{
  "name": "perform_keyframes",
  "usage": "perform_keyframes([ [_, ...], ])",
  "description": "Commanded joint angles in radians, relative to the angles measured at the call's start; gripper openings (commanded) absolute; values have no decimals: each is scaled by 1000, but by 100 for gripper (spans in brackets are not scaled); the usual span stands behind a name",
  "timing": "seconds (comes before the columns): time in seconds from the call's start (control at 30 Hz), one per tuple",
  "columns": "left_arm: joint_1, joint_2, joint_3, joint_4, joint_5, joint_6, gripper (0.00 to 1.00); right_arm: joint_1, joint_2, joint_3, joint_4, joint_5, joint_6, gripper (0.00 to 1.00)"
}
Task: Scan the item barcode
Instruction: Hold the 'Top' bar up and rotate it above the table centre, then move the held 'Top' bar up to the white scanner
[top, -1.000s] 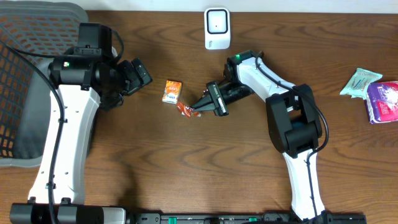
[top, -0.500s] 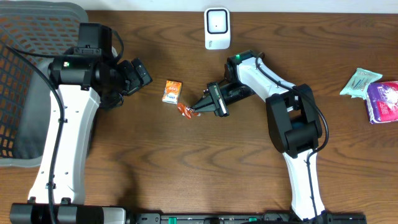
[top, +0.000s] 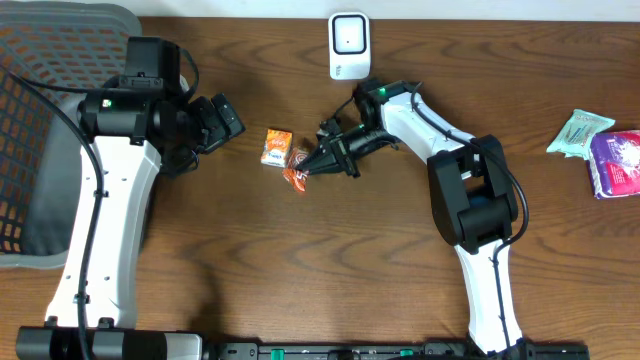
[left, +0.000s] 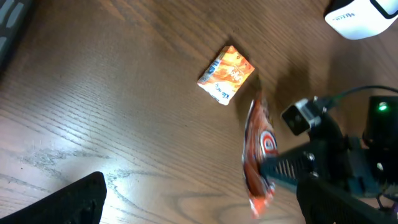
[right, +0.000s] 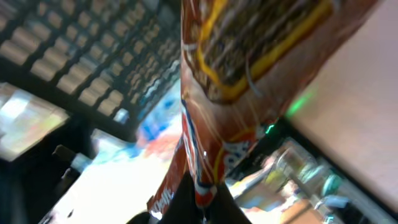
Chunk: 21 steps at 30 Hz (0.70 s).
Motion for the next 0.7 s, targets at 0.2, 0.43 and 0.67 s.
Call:
perform_keyframes([
  [0.2, 3, 5, 7, -3, -2, 13, 98, -4, 9, 262, 51, 528, 10, 1],
  [0.43, 3, 5, 7, -3, -2, 13, 98, -4, 9, 382, 282, 777, 2, 1],
  [0.67, 3, 5, 7, -3, -2, 13, 98, -2, 10, 382, 491, 1253, 99, 1],
])
